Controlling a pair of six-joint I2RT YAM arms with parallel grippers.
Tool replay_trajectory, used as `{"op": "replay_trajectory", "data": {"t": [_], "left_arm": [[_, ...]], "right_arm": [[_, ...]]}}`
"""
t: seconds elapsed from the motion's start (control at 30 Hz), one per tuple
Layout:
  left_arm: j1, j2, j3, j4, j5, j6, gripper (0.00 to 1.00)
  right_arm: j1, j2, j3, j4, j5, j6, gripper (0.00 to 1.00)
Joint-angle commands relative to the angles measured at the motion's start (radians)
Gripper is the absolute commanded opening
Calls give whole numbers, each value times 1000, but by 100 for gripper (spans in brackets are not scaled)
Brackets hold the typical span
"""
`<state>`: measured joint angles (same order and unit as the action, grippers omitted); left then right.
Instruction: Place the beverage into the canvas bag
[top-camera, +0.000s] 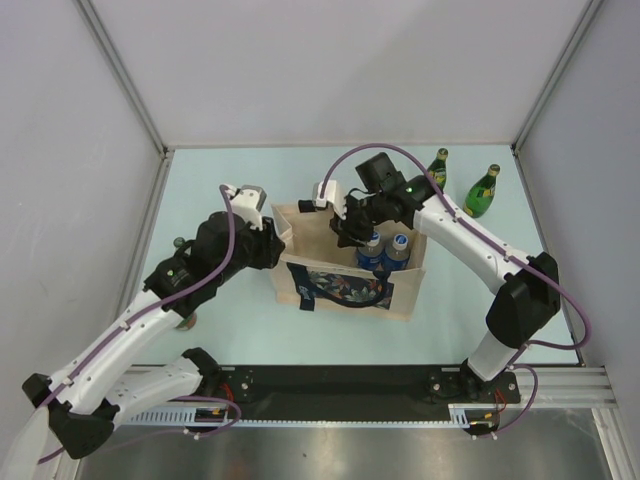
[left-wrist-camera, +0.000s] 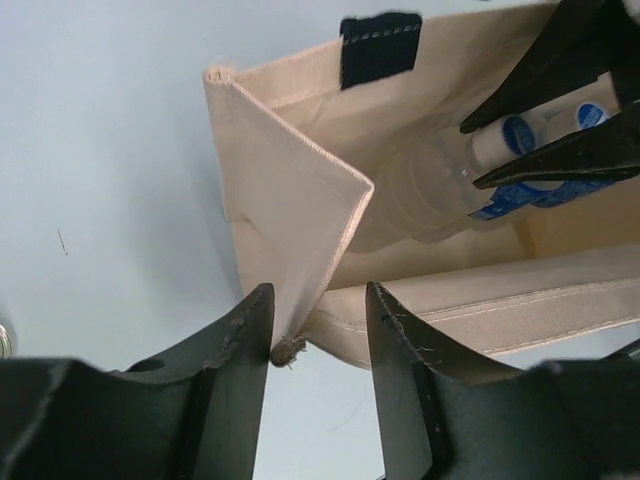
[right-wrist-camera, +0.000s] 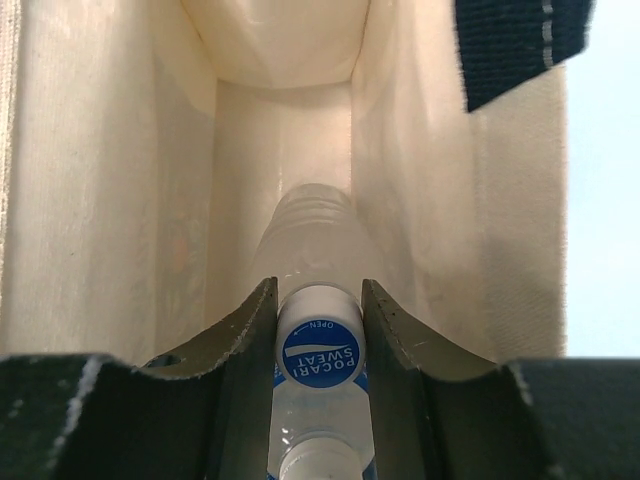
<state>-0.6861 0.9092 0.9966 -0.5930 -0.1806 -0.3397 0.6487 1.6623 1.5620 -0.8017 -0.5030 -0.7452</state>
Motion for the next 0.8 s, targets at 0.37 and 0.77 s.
{"op": "replay_trajectory", "data": {"t": [0.37, 0.77], "left_arm": [[11, -102, 125, 7, -97, -9, 77], [51, -99, 106, -50, -290, -15, 100]], "right_arm": [[6, -61, 115, 113, 24, 136, 63], [-79, -164, 204, 102, -192, 253, 63]]}}
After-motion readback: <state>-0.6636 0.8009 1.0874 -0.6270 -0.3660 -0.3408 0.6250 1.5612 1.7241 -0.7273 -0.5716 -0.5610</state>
